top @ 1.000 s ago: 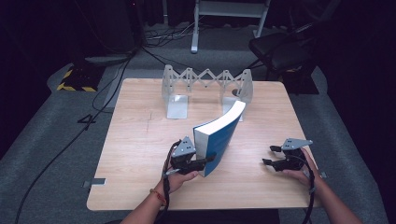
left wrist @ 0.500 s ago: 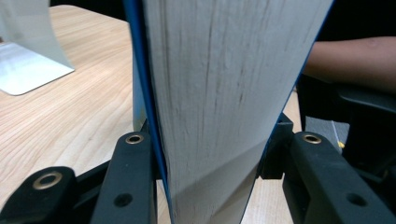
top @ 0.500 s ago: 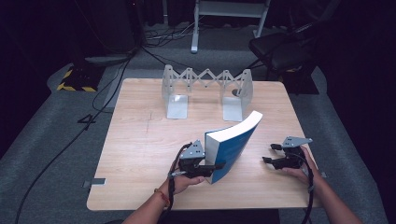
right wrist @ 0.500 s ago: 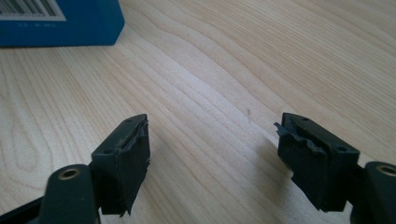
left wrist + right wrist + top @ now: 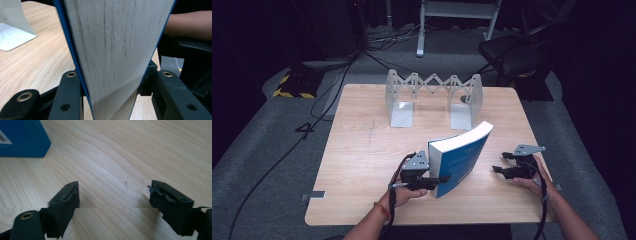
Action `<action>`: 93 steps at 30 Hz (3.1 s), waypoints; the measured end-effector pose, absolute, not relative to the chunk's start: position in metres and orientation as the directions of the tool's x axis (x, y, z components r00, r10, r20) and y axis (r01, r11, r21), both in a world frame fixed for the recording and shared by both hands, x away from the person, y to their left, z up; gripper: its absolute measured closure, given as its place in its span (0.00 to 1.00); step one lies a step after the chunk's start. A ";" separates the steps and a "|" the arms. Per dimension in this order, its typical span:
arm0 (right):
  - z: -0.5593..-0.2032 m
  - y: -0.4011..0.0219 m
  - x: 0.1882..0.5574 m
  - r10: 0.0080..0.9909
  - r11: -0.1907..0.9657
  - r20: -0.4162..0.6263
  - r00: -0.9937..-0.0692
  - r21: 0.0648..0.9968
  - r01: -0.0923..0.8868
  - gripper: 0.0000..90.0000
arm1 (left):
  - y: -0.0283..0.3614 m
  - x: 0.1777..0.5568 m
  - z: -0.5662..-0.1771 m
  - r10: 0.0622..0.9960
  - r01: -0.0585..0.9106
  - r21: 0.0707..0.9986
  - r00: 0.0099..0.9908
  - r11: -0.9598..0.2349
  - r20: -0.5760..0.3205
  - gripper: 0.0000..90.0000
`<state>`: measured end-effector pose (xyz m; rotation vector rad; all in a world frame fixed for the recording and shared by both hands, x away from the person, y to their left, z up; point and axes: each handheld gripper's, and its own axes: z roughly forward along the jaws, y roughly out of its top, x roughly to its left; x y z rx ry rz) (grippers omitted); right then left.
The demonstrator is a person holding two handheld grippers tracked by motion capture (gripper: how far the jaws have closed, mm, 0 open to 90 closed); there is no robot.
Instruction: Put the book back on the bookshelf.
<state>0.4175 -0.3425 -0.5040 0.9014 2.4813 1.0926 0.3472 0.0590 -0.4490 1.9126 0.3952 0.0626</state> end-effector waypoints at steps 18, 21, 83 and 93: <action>-0.504 -0.290 0.422 0.391 0.618 -0.010 -0.920 0.743 0.254 0.26 | 0.062 0.349 -0.447 0.299 0.231 0.905 0.946 -0.357 -0.124 0.65; -0.504 -0.286 0.423 0.381 0.621 -0.008 -0.924 0.743 0.250 0.26 | 0.062 0.349 -0.446 0.300 0.232 0.905 0.946 -0.357 -0.124 0.65; -0.475 -0.251 0.372 0.133 0.536 -0.049 -0.990 0.844 0.030 0.56 | 0.081 0.315 -0.474 0.375 0.164 0.786 0.923 -0.596 0.091 0.56; -0.467 -0.255 0.362 0.124 0.521 -0.067 -0.990 0.854 0.008 0.62 | 0.082 0.324 -0.473 0.418 0.195 0.783 0.904 -0.591 0.091 0.46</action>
